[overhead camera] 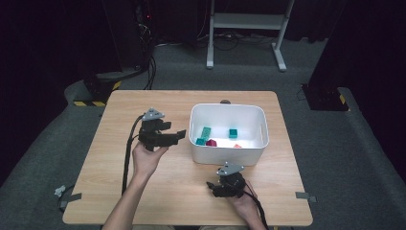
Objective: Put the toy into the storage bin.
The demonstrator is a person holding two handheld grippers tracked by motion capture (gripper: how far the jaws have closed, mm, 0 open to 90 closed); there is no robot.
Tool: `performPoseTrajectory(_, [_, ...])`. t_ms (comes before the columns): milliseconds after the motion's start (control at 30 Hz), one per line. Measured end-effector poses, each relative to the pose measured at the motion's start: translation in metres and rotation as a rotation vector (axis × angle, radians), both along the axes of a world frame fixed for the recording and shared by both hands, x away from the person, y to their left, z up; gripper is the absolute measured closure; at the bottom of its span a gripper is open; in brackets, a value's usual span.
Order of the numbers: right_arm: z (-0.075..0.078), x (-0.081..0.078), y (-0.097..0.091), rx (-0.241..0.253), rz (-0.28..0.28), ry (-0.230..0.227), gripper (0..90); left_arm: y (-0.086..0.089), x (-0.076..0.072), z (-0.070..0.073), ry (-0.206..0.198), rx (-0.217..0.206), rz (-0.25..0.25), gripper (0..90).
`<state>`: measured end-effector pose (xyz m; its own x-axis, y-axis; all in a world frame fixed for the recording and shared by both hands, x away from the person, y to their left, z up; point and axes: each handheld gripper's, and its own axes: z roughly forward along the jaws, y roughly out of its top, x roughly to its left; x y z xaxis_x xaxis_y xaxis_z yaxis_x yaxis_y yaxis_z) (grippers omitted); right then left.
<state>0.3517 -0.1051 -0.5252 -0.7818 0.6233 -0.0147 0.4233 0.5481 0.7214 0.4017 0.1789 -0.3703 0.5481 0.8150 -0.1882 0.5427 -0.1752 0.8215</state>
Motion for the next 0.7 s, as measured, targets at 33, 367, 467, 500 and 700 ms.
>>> performPoseTrajectory(33, [0.000,0.000,0.000,0.000,0.000,-0.001,29.5,0.003,-0.001,-0.001,0.003,-0.002,0.005,29.2])
performPoseTrajectory(367, [0.000,0.000,0.000,0.000,0.000,-0.001,29.5,0.022,-0.012,-0.004,-0.002,-0.003,0.037,29.2])
performPoseTrajectory(467, [0.000,0.000,0.000,0.000,0.000,-0.001,29.5,0.023,-0.014,-0.005,-0.005,0.007,0.040,29.2])
performPoseTrajectory(500, [0.000,0.000,0.000,0.000,0.000,-0.001,29.5,0.024,-0.014,-0.005,-0.005,0.010,0.042,29.2])
performPoseTrajectory(700, [0.000,0.000,0.000,0.000,0.000,-0.001,29.5,0.027,-0.019,-0.006,-0.009,0.014,0.048,29.3])
